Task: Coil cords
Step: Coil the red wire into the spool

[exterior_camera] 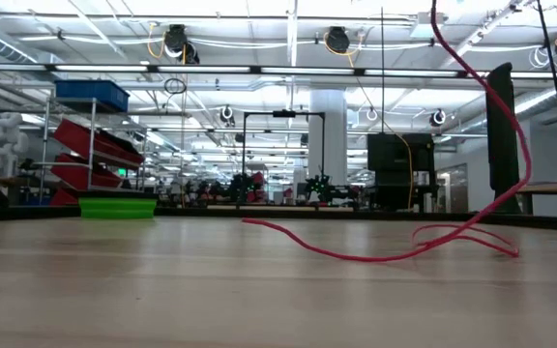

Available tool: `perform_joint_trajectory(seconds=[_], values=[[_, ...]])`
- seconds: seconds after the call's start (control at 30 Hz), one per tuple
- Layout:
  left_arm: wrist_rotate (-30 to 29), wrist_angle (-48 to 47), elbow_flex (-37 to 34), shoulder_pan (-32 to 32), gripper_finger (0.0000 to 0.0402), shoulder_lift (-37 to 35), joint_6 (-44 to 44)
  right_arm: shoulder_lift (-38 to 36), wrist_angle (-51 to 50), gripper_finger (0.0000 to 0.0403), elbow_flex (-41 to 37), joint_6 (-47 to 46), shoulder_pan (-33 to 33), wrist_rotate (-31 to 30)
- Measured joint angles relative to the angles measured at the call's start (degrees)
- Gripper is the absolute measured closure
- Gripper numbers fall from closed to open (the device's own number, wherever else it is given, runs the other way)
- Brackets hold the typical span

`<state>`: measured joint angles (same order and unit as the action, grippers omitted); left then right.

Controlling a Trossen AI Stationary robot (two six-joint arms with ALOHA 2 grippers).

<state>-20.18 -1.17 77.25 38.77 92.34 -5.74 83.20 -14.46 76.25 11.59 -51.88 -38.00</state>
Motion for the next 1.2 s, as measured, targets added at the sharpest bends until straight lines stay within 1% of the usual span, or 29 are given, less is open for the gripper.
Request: perform_joint_trajectory(seconds=[0.13,0.4,0.57,0.77,0.8,0.97,1.07,1.2], values=[[4.33,-0.04,0.0,-1.78,0.0398,1.46,-1.03,1.03,5.6,0.0402,0.02,4.98,0.13,-1.1],[11.16,-0.04,0.07,-4.84,0.0398,4.11,-2.97,3.04,13.88,0.0402,0.04,14.04,0.36,-1.28],[13.85,1.25,0.07,-5.67,0.0398,5.11,-2.95,3.84,14.62,0.0403,0.04,14.72,1.92,-1.19],[14.21,3.74,0.07,-5.8,0.0398,5.43,-2.93,5.97,14.75,0.0403,0.09,12.7,5.7,-0.54],[14.21,3.74,0.07,-5.8,0.0398,5.43,-2.93,6.27,14.73,0.0403,0.09,12.65,6.13,0.0],[14.43,3.77,0.07,-5.6,0.0398,5.43,-1.61,7.54,14.8,0.0403,0.09,10.94,9.14,7.07],[15.33,3.85,0.07,-5.37,0.0398,5.43,-0.44,7.71,14.59,0.0403,0.09,9.67,10.88,9.65],[16.89,6.2,0.07,-4.85,0.0398,5.43,0.66,7.73,14.45,0.0403,0.09,8.13,12.93,14.76]])
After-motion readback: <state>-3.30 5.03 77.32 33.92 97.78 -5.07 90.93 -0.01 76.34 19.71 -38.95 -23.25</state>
